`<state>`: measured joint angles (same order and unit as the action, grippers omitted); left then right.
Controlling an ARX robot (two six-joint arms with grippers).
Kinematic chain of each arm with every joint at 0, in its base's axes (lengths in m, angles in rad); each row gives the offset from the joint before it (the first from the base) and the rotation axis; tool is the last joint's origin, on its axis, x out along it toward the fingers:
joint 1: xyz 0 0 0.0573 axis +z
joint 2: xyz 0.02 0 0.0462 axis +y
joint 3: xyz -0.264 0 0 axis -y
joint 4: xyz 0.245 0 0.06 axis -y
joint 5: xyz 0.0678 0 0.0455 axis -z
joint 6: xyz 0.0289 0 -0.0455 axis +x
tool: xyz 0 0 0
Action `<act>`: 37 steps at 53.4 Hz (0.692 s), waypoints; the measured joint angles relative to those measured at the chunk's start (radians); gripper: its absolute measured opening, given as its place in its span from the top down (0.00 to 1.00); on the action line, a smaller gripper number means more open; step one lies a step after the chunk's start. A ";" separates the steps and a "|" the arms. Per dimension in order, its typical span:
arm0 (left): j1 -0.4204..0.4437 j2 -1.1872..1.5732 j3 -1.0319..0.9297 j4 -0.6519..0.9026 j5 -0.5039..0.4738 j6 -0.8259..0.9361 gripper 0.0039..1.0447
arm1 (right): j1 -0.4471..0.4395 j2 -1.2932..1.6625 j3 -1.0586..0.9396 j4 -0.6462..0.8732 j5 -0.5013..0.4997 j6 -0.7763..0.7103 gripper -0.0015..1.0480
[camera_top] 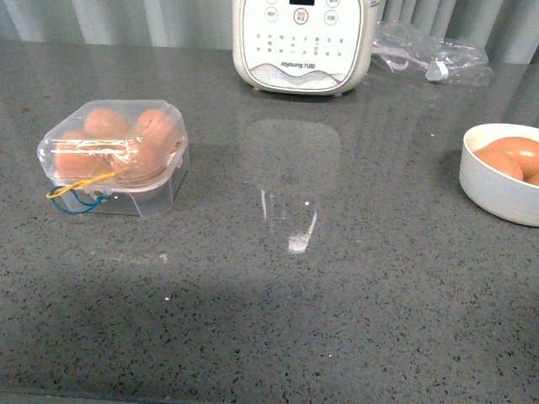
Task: Put egg into box
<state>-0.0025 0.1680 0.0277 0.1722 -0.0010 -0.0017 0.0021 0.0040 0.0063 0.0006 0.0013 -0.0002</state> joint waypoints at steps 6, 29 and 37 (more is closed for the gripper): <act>0.000 -0.133 0.000 -0.162 0.001 0.000 0.97 | 0.000 0.000 0.000 0.000 0.000 0.000 0.07; 0.000 -0.164 0.000 -0.172 0.000 -0.001 0.69 | 0.000 0.000 0.000 0.000 0.000 0.000 0.07; 0.000 -0.164 0.000 -0.172 0.000 -0.001 0.47 | 0.000 0.000 0.000 0.000 0.000 0.000 0.07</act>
<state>-0.0025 0.0040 0.0277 0.0006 -0.0006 -0.0025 0.0021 0.0040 0.0063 0.0006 0.0013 -0.0002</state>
